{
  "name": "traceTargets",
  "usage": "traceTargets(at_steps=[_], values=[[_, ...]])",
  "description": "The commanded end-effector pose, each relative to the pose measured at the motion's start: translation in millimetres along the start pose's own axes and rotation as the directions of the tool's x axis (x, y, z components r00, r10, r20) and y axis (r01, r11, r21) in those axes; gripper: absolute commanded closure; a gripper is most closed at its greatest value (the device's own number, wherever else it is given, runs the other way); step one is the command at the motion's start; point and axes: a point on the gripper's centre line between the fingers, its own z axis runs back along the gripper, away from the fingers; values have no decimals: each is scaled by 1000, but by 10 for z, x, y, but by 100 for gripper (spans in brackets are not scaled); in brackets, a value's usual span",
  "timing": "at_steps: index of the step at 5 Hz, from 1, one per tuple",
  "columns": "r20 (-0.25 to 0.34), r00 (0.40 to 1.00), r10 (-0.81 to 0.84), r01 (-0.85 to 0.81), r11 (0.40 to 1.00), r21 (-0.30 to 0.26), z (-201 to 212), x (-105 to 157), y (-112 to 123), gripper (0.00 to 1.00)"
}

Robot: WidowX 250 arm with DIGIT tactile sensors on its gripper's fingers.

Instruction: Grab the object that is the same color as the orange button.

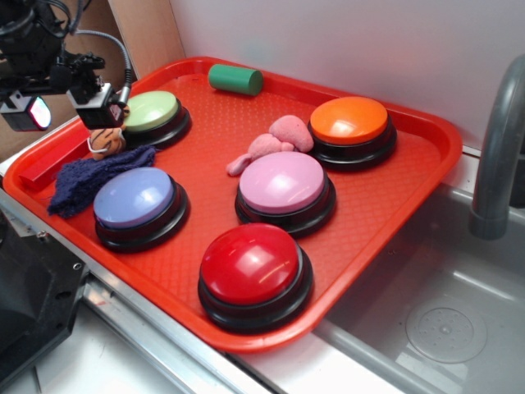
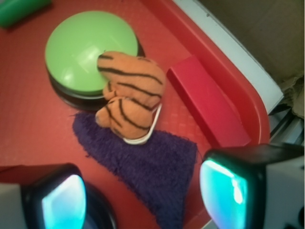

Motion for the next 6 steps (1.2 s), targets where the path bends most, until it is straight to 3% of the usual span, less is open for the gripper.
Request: traceTargets(at_steps=[1,2,6], values=[[30,998,52,-53,998,21,-94,109,109,0],[34,998,43,-43,999,-9,-178,153,76,0],[7,1000,8,-8,1000,-8,-511,285,-39,0]])
